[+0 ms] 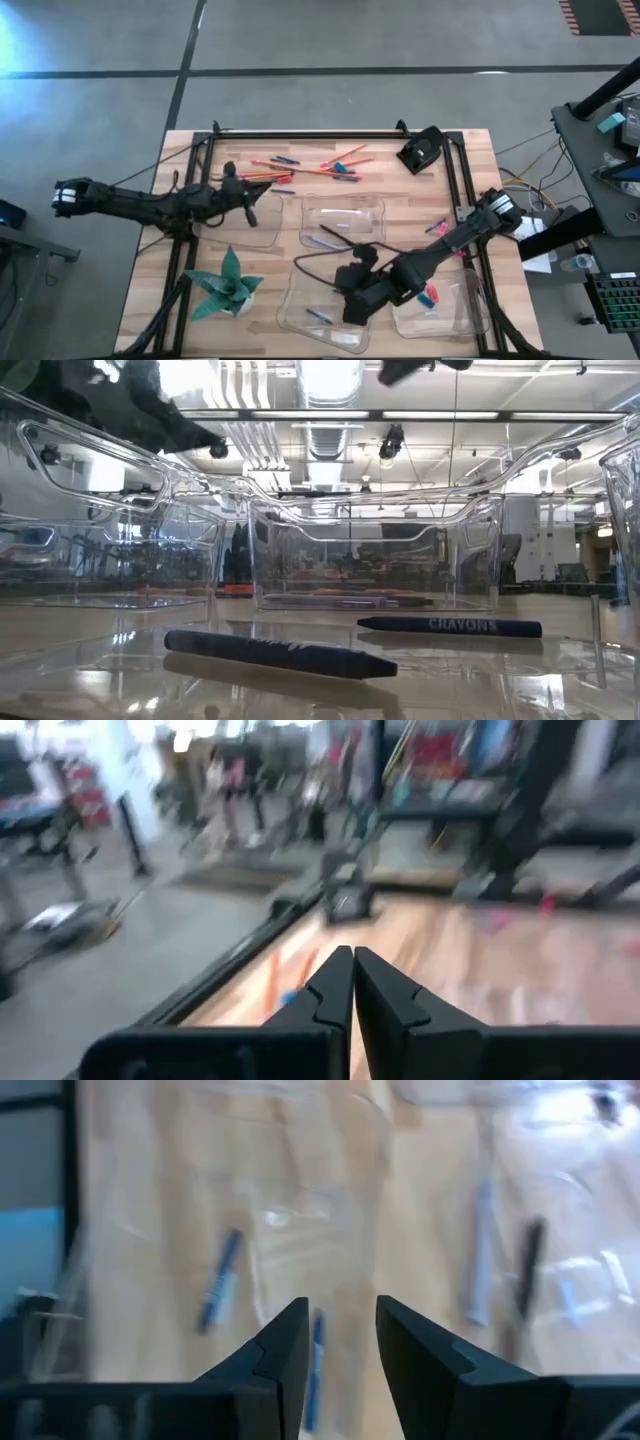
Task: Sort crayons/erasers/pens/pencils in bins
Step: Put the orange pencil into the top left transparent bin
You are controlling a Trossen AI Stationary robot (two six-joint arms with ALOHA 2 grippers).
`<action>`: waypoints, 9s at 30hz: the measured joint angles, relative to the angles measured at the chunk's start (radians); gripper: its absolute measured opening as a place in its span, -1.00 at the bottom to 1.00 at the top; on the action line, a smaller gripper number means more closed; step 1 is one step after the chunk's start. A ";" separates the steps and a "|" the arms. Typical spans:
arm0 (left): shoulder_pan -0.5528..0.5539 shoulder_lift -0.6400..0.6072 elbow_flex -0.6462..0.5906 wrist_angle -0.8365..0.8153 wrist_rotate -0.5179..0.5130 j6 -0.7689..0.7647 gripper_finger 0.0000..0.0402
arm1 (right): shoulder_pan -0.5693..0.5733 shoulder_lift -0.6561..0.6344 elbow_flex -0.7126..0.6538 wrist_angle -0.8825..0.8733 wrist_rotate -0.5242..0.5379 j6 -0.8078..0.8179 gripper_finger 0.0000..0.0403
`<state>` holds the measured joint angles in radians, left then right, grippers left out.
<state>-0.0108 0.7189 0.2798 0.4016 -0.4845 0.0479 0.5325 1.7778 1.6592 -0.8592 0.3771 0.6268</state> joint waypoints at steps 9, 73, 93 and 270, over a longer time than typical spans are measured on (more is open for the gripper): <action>0.129 0.154 0.263 -0.358 -0.074 0.070 -1.00 | -0.132 -0.061 -0.001 -0.232 0.069 -0.061 -0.38; 0.835 0.993 0.665 -0.855 0.365 0.414 -0.56 | -0.492 -0.305 -0.336 -0.176 0.071 -0.313 -0.37; 0.840 1.014 0.672 -0.899 0.433 0.414 -0.96 | -0.492 -0.305 -0.344 -0.179 0.071 -0.316 -0.37; 0.597 0.604 0.780 -1.261 0.227 0.002 -0.33 | -0.732 -0.420 -0.445 -0.100 0.296 -0.412 -0.37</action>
<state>0.5866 1.3224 1.0599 -0.8595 -0.2571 0.0501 -0.1993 1.3579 1.2146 -0.9588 0.6734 0.2146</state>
